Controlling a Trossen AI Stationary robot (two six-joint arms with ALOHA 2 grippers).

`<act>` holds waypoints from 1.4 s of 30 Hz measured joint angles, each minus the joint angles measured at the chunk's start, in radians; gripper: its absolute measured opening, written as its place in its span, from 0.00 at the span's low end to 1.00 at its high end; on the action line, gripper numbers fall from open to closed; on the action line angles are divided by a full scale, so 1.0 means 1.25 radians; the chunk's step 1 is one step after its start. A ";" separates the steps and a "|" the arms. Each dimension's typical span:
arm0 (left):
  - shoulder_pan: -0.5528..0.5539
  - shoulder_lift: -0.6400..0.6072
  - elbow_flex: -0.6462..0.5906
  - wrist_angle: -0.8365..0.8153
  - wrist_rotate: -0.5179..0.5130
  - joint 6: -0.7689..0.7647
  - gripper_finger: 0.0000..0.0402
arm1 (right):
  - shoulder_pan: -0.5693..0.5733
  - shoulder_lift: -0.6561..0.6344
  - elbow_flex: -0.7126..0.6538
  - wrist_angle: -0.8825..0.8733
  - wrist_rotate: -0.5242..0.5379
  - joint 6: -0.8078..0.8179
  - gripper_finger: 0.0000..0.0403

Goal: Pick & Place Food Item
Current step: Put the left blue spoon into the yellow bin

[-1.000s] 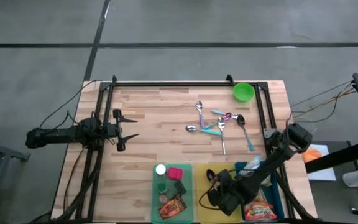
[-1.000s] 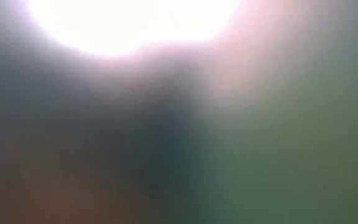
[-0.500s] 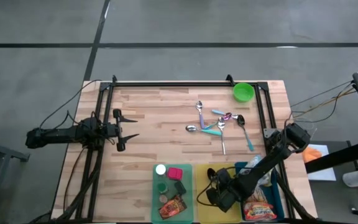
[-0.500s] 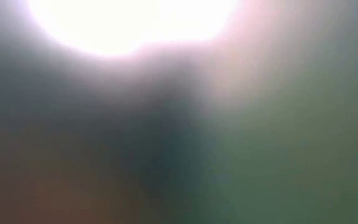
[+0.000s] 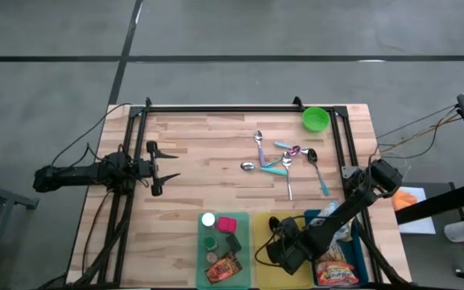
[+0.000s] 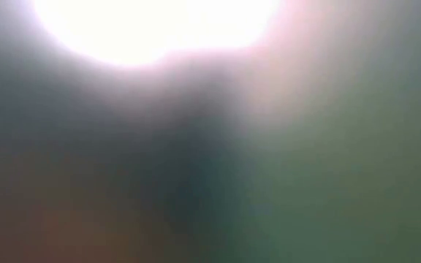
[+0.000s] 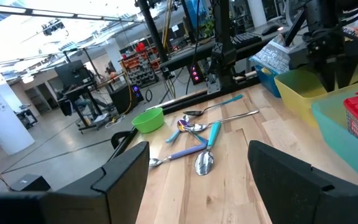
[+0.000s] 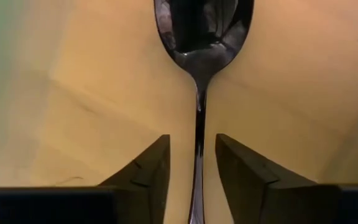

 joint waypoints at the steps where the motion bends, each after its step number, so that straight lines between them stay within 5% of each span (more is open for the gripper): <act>1: 0.000 0.000 0.000 0.000 0.000 0.000 0.69 | -0.001 0.000 0.000 0.001 0.000 -0.002 0.33; 14: 0.000 0.000 0.000 0.000 0.000 0.000 0.69 | -0.003 0.000 0.001 0.006 0.003 -0.007 0.35; 23: 0.000 0.000 0.000 0.000 0.000 -0.001 0.69 | -0.023 -0.065 0.072 -0.049 0.057 -0.155 0.35; 36: 0.000 0.000 0.000 0.000 0.000 -0.001 0.69 | -0.061 -0.234 0.110 -0.061 0.406 -0.666 0.35; 42: 0.000 0.000 0.000 0.000 0.000 -0.001 0.69 | -0.103 -0.273 0.107 -0.048 0.494 -0.916 0.35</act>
